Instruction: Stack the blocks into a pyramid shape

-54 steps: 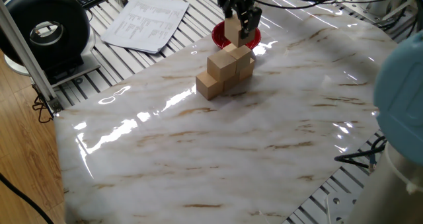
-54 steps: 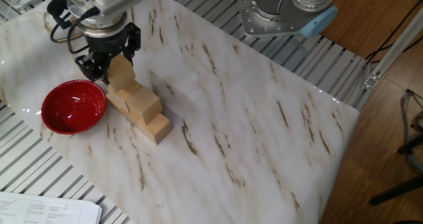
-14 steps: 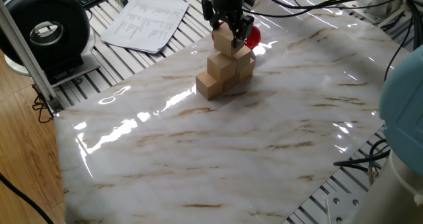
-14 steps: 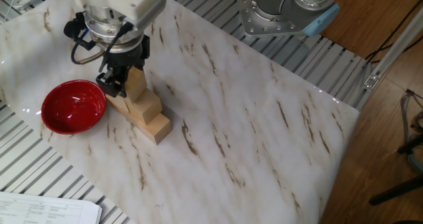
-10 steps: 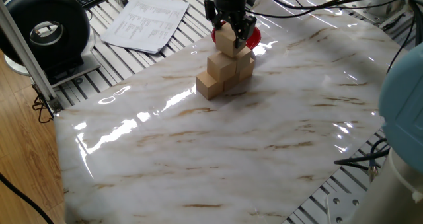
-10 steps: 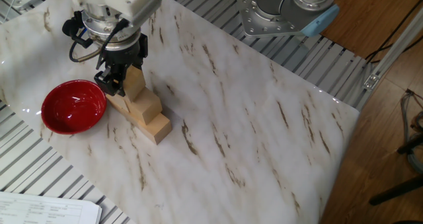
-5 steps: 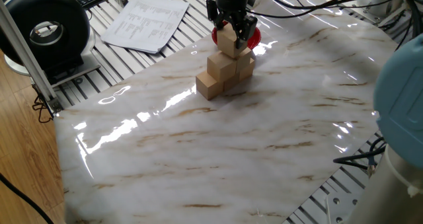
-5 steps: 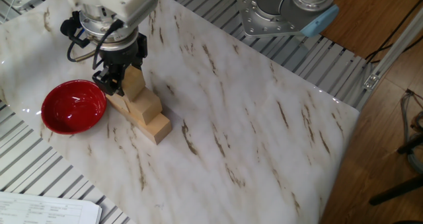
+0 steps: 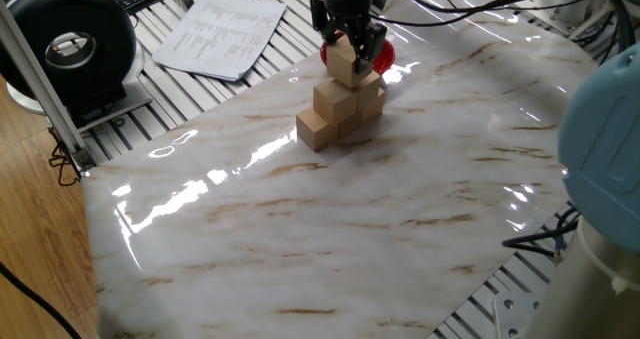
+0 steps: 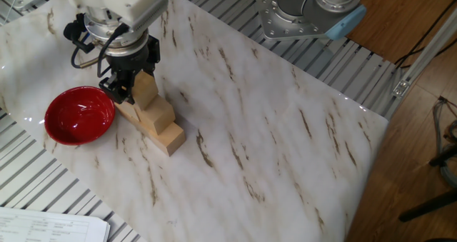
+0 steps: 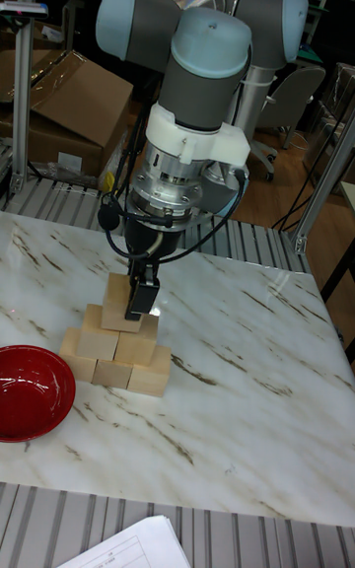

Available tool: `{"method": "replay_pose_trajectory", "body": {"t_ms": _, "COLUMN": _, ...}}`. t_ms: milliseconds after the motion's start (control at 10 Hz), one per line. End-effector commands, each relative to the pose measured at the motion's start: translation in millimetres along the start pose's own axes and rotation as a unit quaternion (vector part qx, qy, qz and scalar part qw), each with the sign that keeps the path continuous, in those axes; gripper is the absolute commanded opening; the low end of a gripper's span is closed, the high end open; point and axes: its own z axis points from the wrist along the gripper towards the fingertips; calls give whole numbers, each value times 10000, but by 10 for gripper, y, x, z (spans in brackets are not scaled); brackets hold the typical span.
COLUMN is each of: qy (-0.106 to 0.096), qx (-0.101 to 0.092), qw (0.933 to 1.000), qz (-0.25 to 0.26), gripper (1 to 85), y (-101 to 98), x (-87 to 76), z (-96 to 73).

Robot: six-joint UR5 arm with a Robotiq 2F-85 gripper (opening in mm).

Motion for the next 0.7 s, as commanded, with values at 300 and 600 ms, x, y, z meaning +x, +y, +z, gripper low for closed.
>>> {"method": "replay_pose_trajectory", "body": {"t_ms": 300, "qy": -93, "qx": -169, "qw": 9989, "qz": 421, "gripper": 7, "y": 29, "x": -55, "z": 4}}
{"method": "replay_pose_trajectory", "body": {"t_ms": 600, "qy": -88, "qx": -254, "qw": 9982, "qz": 528, "gripper": 7, "y": 45, "x": -40, "z": -14}}
